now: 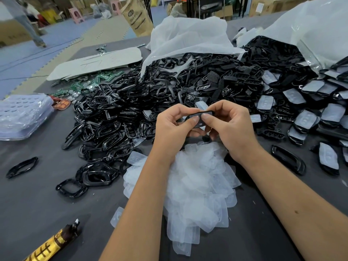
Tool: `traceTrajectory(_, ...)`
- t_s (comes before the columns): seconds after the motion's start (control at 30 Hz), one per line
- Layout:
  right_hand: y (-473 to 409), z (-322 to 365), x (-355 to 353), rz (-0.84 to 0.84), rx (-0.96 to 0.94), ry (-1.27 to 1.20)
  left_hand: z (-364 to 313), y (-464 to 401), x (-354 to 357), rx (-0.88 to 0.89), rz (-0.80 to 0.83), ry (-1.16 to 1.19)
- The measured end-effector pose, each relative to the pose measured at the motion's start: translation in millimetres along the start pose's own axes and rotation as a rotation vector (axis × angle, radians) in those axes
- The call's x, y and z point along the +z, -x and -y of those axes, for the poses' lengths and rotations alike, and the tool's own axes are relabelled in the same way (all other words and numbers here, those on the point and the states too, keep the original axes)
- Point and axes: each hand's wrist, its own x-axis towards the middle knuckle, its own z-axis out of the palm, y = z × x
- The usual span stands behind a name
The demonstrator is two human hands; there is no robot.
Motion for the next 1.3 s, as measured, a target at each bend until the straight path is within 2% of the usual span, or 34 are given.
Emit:
traceTrajectory(0.5, -0.8, 3.5, 0.4, 0.033, 0.059, -0.042, 0.7, -0.6, 1.0, -0.025, -0.048, -0.004)
traceTrajectory(0.77, -0.5, 1.9, 0.1, -0.006, 0.009, 0.036, -0.6, 0.8, 1.6, -0.023, -0.014, -0.028)
traceTrajectory(1.03, -1.9, 0.6, 0.7, -0.044, 0.048, 0.002, 0.2, -0.6, 1.2, -0.066, -0.02, 0.026)
traceTrajectory(1.3, -1.1, -2.1, 3.1, -0.055, 0.022, 0.115, 2.8, -2.3, -1.6, -0.097, -0.03, 0.068)
